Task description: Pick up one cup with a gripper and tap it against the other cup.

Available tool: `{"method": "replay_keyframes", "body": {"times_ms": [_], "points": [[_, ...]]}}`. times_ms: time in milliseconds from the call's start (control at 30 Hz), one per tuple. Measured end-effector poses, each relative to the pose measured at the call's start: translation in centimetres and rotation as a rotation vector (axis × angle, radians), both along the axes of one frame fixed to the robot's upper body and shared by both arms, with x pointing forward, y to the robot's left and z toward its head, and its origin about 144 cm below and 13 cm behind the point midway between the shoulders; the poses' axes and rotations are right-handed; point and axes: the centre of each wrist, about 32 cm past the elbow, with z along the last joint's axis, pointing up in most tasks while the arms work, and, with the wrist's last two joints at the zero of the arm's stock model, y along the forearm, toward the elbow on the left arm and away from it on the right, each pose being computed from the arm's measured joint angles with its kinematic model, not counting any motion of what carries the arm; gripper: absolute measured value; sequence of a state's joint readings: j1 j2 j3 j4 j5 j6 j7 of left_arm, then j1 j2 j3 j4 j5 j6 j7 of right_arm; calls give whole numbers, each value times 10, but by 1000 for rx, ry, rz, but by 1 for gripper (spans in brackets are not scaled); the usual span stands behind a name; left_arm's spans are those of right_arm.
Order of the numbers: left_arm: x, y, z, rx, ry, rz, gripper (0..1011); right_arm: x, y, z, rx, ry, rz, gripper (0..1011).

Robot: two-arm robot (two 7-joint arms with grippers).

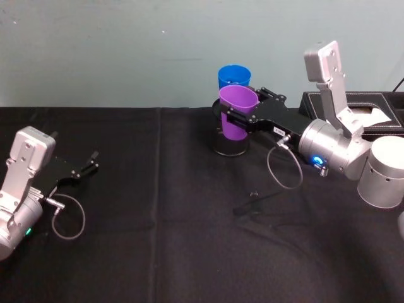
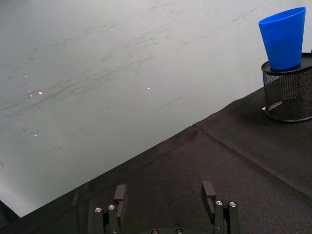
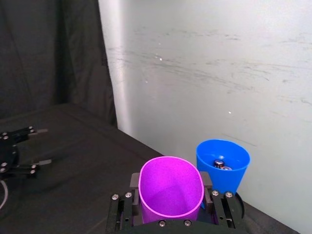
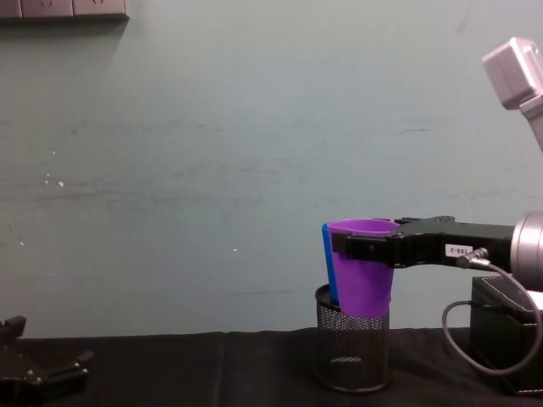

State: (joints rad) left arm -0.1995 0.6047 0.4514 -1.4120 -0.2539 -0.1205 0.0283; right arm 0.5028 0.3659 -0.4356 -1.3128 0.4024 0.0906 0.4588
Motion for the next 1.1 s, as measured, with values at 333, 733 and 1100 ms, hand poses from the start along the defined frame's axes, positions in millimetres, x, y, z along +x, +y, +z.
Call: {"method": "replay_keyframes", "body": {"times_ms": [333, 733, 1100], "points": [[0, 0, 0, 0, 0, 0, 1000, 18, 5, -6, 35, 6, -29, 721], [0, 0, 0, 0, 0, 0, 1000, 36, 10, -3, 29, 5, -44, 721], [0, 0, 0, 0, 0, 0, 1000, 47, 9, 1, 27, 2, -46, 722]]}}
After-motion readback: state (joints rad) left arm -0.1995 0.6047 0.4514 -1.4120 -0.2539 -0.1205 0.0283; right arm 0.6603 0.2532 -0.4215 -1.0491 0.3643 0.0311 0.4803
